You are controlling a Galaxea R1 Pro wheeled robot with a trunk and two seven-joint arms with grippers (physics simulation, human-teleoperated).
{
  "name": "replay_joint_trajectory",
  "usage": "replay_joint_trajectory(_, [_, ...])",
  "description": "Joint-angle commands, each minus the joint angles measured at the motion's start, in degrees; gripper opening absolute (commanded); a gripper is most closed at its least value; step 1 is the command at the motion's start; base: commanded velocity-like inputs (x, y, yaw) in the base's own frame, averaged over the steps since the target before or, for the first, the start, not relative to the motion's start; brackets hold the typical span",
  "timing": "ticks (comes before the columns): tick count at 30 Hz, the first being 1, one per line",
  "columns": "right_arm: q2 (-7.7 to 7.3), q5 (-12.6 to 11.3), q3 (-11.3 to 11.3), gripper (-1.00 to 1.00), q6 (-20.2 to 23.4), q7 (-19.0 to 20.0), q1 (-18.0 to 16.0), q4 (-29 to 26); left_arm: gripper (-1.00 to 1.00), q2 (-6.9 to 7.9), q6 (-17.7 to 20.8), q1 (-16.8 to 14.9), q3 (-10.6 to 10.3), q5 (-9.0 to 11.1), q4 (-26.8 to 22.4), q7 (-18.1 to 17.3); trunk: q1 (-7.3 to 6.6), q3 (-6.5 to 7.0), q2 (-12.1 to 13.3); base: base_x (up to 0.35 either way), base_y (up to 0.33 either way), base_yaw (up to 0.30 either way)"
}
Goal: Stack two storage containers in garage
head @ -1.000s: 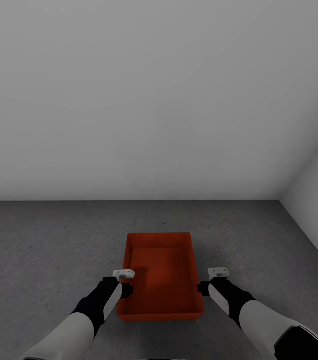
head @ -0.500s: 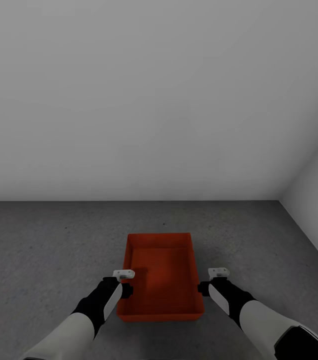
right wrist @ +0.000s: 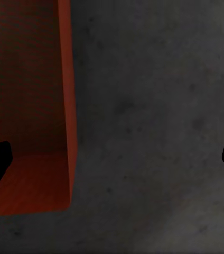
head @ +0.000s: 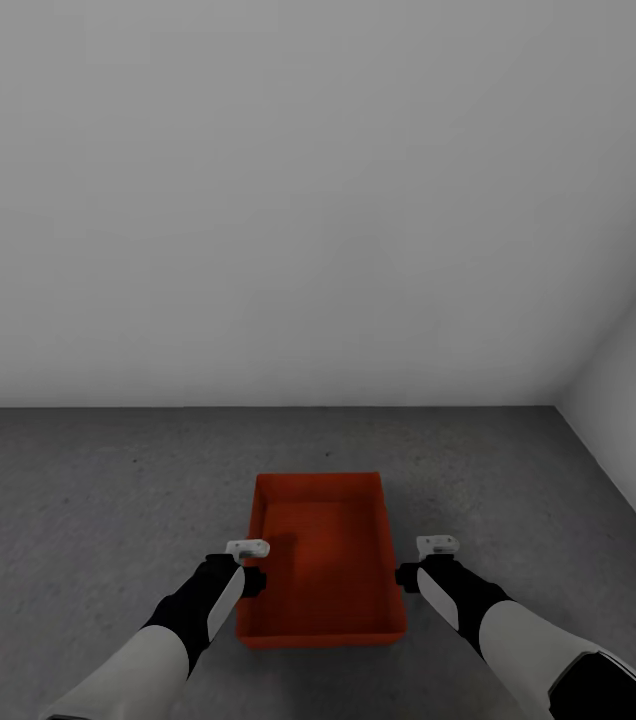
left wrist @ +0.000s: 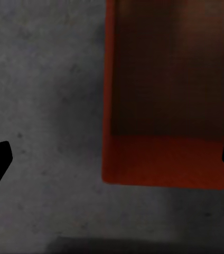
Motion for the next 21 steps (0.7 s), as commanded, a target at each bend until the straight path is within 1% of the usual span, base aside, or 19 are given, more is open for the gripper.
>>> replay_joint_trajectory(1, [-0.03, -0.38, 0.33, 1.0, 0.28, -0.37, -0.02, -0.12, 1.0, 0.04, 0.24, -0.01, -0.36, 0.6, -0.09, 0.47, -0.23, 0.14, 0.4, 0.0, 0.0, 0.0])
replay_joint_trajectory(21, [-0.03, -0.38, 0.34, 1.0, 0.28, -0.39, -0.02, -0.12, 1.0, 0.04, 0.16, -0.01, -0.4, 0.6, -0.04, 0.47, -4.63, 3.73, 8.42, 0.0, 0.0, 0.0])
